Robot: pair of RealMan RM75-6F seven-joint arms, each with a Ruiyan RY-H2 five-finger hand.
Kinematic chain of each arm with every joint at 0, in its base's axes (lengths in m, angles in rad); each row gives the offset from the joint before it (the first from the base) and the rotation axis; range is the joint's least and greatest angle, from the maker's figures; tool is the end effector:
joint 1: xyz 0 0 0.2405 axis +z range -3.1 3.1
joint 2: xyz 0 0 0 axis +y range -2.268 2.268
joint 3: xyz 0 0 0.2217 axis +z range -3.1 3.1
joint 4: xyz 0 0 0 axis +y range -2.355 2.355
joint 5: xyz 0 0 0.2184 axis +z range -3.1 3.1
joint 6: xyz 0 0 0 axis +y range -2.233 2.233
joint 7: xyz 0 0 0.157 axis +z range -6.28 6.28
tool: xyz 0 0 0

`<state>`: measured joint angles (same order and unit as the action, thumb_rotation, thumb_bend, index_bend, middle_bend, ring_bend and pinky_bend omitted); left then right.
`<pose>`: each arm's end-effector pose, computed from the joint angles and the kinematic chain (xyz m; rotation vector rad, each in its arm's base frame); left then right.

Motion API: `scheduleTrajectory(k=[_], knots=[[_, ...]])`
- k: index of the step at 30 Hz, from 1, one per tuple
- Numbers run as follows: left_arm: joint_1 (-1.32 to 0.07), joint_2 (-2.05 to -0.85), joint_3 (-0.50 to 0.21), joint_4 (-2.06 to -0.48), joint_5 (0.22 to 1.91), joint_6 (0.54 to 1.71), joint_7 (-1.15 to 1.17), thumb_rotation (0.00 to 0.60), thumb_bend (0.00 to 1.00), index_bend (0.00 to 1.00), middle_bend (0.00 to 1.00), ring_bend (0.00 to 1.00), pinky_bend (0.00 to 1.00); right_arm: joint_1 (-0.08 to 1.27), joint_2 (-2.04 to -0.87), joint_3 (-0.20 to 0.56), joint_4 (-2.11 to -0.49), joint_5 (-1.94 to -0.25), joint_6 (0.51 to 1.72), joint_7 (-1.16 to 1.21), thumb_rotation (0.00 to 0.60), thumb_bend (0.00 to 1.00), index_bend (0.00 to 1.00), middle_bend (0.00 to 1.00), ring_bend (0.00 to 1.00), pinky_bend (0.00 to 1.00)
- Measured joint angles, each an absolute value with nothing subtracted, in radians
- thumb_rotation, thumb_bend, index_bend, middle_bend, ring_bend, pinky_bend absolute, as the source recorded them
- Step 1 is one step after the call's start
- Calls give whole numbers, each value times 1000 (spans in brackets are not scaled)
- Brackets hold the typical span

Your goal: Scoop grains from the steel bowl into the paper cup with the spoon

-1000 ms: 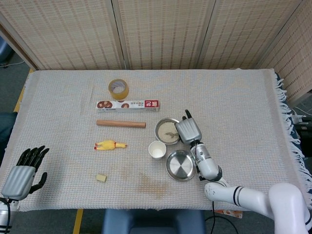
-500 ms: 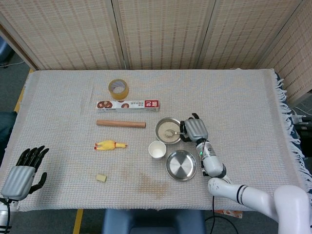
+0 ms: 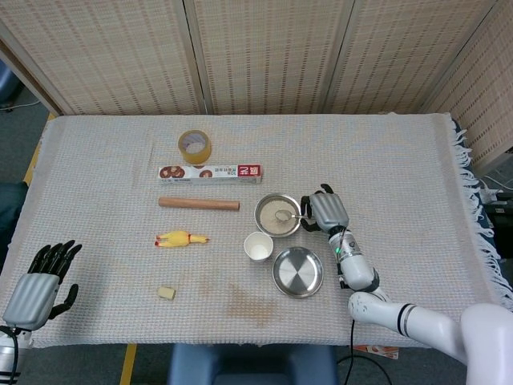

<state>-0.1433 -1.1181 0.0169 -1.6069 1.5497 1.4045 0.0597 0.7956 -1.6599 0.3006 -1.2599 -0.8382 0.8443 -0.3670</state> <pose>-0.2778 0.1923 0.1130 -1.5652 -0.8961 -0.8282 -0.1408 -0.3826 -0.0384 1.6596 -1.1643 0.8363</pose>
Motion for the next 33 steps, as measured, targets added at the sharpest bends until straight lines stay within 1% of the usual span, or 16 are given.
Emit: scheduleTrajectory(k=[8, 20, 25, 33], knots=[[-143, -1116, 17, -1607, 1551, 1406, 55, 600, 504, 0, 0, 0, 18, 798, -1637, 307, -1312, -821, 835, -339, 600, 305, 896, 595, 293, 95], [-142, -1116, 18, -1609, 1553, 1408, 58, 600, 504, 0, 0, 0, 18, 800, -1542, 319, -1511, -797, 809, -279, 600, 306, 895, 595, 293, 95], [-142, -1116, 18, -1611, 1554, 1407, 61, 600, 503, 0, 0, 0, 18, 807, -1512, 293, -1580, -798, 816, -291, 600, 306, 894, 595, 293, 95], [-141, -1115, 18, -1611, 1555, 1409, 56, 600, 503, 0, 0, 0, 18, 830, -1511, 232, -1604, -824, 874, -390, 600, 306, 891, 595, 293, 95]])
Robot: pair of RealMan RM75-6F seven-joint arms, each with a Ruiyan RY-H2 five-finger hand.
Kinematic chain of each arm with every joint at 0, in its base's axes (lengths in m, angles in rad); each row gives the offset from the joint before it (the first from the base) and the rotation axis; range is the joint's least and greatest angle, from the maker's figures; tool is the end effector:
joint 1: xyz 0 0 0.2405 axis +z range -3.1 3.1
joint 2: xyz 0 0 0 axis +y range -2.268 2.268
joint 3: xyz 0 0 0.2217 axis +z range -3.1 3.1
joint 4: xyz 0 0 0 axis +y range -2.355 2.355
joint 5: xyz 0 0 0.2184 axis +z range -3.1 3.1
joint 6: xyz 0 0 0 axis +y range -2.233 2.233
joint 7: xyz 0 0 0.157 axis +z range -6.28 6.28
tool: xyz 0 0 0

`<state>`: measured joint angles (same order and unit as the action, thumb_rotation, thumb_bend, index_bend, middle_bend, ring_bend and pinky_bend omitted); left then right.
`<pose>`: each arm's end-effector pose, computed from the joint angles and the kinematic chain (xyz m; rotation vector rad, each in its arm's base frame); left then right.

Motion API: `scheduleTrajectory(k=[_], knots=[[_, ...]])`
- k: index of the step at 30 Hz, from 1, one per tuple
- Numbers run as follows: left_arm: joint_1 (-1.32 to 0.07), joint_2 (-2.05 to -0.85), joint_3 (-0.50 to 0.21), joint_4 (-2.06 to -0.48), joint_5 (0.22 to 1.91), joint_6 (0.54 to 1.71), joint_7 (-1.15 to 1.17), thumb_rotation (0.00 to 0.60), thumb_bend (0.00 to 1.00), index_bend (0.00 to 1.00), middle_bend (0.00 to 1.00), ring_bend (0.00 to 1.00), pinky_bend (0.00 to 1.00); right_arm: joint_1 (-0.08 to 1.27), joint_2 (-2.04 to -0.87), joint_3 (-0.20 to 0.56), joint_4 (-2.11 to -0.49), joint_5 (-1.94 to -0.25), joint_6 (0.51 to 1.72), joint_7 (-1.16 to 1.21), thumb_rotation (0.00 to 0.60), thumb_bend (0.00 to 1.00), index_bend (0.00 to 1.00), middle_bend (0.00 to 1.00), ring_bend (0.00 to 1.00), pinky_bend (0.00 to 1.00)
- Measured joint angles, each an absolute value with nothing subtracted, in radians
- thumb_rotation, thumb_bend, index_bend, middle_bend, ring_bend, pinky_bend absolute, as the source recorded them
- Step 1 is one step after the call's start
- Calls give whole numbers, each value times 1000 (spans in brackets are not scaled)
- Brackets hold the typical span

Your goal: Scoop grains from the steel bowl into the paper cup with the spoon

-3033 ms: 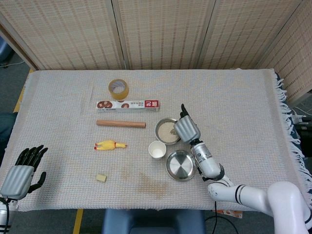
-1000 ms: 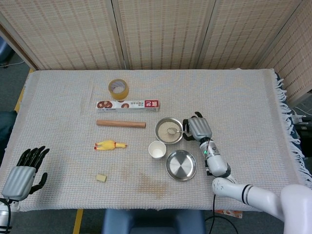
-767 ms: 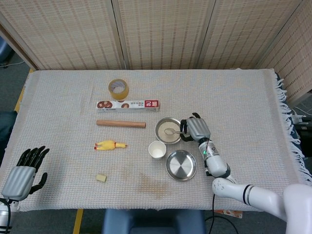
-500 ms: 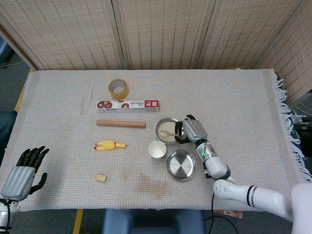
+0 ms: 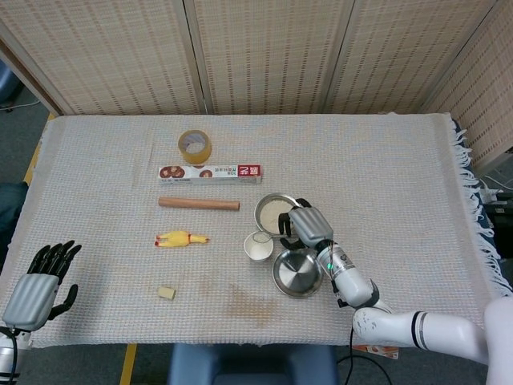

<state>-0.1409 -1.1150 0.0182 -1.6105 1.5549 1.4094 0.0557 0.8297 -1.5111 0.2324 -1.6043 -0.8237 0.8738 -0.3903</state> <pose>-0.2769 0.1913 0.1137 -1.5647 -0.8967 -0.8346 -0.0910 -0.3365 -0.0343 1.8506 -1.2052 0.9000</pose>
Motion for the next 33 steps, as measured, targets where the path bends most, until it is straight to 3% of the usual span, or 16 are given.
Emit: scheduleTrajectory(k=[14, 24, 33], knots=[[-144, -1115, 19, -1611, 1557, 1404, 55, 600, 503, 0, 0, 0, 18, 869, -1531, 143, -1612, -926, 1015, -667, 600, 306, 887, 595, 303, 95], [-146, -1115, 23, -1607, 1559, 1397, 53, 600, 503, 0, 0, 0, 19, 887, -1578, 57, -1561, -1166, 1151, -900, 600, 306, 885, 595, 315, 95], [-146, -1114, 24, -1609, 1559, 1398, 55, 600, 503, 0, 0, 0, 18, 884, -1591, 21, -1527, -1282, 1189, -1033, 600, 306, 884, 595, 319, 95]])
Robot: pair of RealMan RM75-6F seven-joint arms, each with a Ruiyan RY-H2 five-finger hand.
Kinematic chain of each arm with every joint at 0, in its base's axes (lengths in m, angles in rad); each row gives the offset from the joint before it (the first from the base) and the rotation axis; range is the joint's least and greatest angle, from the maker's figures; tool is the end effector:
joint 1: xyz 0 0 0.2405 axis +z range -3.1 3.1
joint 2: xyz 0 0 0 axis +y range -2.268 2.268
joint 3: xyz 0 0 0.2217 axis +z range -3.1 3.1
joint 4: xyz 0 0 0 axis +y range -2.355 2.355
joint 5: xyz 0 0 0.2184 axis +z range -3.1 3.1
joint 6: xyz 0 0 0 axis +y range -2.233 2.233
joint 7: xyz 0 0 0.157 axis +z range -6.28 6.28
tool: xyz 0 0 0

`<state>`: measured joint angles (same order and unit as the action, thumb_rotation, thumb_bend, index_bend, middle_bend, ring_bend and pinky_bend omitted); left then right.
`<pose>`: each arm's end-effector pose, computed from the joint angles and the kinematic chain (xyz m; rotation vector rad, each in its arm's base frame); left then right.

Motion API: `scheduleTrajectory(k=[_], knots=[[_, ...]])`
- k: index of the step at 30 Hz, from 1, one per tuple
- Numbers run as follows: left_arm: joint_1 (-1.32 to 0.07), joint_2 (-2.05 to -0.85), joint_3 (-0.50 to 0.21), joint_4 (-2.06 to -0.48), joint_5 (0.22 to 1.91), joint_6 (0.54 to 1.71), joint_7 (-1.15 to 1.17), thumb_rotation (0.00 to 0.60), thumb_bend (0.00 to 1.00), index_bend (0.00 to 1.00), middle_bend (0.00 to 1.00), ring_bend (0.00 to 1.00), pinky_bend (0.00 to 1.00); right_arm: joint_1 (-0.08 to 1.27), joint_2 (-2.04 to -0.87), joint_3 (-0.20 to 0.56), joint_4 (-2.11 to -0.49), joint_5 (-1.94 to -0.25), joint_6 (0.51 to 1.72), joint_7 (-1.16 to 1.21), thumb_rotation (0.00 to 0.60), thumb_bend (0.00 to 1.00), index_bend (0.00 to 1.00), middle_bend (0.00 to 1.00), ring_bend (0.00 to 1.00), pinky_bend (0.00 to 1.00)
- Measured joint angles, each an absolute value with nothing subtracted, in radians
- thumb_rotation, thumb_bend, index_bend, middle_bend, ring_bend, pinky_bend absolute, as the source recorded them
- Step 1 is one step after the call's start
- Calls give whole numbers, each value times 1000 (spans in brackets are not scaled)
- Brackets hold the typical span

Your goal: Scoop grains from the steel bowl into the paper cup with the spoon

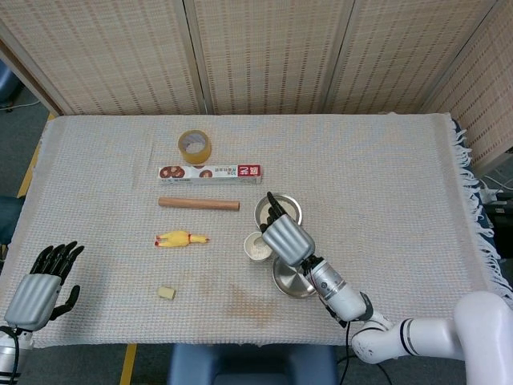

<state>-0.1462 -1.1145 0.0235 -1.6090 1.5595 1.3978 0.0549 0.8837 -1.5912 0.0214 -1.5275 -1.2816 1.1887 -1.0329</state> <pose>-0.2769 0.1912 0.1114 -1.5817 -0.9017 -0.8278 -0.0585 -0.3007 -0.0369 1.9966 0.0666 0.7317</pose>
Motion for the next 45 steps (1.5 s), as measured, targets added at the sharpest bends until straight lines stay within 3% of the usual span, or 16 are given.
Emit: scheduleTrajectory(k=[9, 17, 26, 33, 38, 45], knots=[[-145, -1112, 25, -1610, 1562, 1400, 51, 600, 504, 0, 0, 0, 18, 886, -1606, -16, -1471, -1421, 1208, -1202, 600, 306, 877, 595, 321, 95], [-144, -1110, 26, -1611, 1566, 1404, 48, 600, 503, 0, 0, 0, 18, 857, -1621, -5, -1439, -1487, 1244, -1166, 600, 306, 875, 595, 321, 95], [-138, -1109, 28, -1612, 1575, 1418, 49, 600, 504, 0, 0, 0, 18, 765, -1638, 71, -1505, -1408, 1323, -899, 600, 305, 850, 595, 321, 107], [-136, -1111, 25, -1616, 1574, 1424, 57, 600, 502, 0, 0, 0, 18, 675, -1570, 114, -1673, -1257, 1256, -451, 600, 310, 820, 595, 318, 123], [-134, -1109, 26, -1619, 1575, 1427, 61, 600, 504, 0, 0, 0, 18, 582, -1500, 79, -1747, -1256, 1214, -244, 600, 313, 820, 595, 318, 122], [-135, -1109, 27, -1618, 1577, 1423, 60, 600, 503, 0, 0, 0, 18, 530, -1508, 15, -1661, -1337, 1214, -250, 600, 313, 820, 595, 318, 122]])
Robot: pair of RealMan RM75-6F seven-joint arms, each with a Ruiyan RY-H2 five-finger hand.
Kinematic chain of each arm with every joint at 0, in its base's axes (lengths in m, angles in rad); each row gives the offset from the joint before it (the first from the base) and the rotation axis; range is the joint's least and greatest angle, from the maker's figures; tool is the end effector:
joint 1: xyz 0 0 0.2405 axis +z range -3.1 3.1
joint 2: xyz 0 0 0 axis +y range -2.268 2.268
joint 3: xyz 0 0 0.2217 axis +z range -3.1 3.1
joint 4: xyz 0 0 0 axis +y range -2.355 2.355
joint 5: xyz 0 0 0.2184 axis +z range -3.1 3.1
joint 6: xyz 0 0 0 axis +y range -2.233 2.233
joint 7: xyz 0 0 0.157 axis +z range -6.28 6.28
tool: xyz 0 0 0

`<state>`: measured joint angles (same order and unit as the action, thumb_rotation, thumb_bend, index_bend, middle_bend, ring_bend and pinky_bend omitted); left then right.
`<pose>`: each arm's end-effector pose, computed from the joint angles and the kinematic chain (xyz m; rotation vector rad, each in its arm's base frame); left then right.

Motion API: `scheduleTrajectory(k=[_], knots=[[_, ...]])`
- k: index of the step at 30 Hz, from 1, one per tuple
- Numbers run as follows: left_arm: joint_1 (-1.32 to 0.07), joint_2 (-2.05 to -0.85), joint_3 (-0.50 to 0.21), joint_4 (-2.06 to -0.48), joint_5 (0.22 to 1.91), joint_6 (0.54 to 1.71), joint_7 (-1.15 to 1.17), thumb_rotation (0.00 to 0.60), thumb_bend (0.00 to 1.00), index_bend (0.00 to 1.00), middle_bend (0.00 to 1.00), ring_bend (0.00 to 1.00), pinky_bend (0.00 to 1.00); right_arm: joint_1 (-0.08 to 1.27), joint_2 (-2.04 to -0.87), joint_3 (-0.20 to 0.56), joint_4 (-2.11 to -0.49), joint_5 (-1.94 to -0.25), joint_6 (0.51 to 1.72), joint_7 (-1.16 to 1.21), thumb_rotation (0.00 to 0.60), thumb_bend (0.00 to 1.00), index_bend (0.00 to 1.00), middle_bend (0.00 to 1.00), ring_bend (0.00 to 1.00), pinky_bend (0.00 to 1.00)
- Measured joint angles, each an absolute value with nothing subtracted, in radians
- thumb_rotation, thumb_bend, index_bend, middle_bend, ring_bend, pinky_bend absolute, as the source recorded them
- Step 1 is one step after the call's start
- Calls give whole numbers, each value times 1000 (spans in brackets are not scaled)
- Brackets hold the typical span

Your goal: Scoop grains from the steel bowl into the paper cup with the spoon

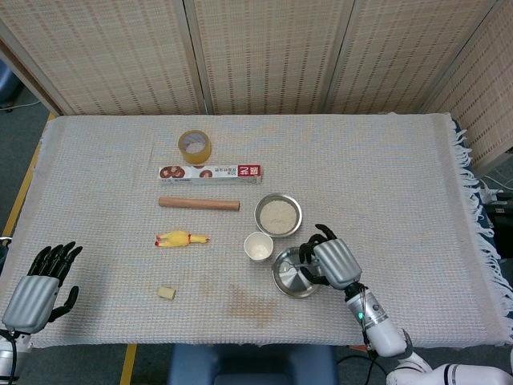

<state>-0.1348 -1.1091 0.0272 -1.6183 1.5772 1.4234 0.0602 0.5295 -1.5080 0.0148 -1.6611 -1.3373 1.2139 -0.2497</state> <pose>-0.2739 0.1872 0.1141 -1.5785 -0.8851 -0.8427 -0.1394 -0.2521 -0.0175 1.8066 -1.0404 1.0783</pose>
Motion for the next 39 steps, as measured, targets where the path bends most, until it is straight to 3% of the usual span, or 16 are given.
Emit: scheduleTrajectory(k=[10, 16, 21, 24, 29, 35, 39], knots=[[-136, -1109, 27, -1618, 1576, 1421, 59, 600, 503, 0, 0, 0, 18, 529, -1600, 13, -1544, -1327, 1167, -377, 600, 313, 809, 595, 318, 122], [-136, -1110, 27, -1614, 1574, 1417, 57, 600, 505, 0, 0, 0, 18, 532, -1642, 13, -1483, -1332, 1151, -434, 600, 313, 734, 593, 303, 123], [-139, -1111, 26, -1614, 1569, 1410, 57, 600, 505, 0, 0, 0, 18, 529, -1651, 8, -1459, -1340, 1136, -455, 600, 309, 587, 497, 272, 122], [-138, -1109, 25, -1618, 1564, 1410, 57, 600, 507, 0, 0, 0, 18, 527, -1650, 8, -1456, -1339, 1126, -448, 600, 307, 436, 401, 261, 122], [-137, -1108, 24, -1623, 1563, 1411, 58, 600, 509, 0, 0, 0, 18, 524, -1633, 11, -1467, -1338, 1114, -443, 600, 269, 286, 354, 258, 123], [-137, -1106, 25, -1625, 1563, 1411, 58, 600, 509, 0, 0, 0, 18, 517, -1608, 12, -1497, -1333, 1108, -446, 600, 217, 238, 338, 255, 122], [-132, -1104, 24, -1623, 1567, 1424, 50, 600, 510, 0, 0, 0, 18, 500, -1581, 14, -1532, -1351, 1143, -426, 600, 198, 180, 292, 182, 121]])
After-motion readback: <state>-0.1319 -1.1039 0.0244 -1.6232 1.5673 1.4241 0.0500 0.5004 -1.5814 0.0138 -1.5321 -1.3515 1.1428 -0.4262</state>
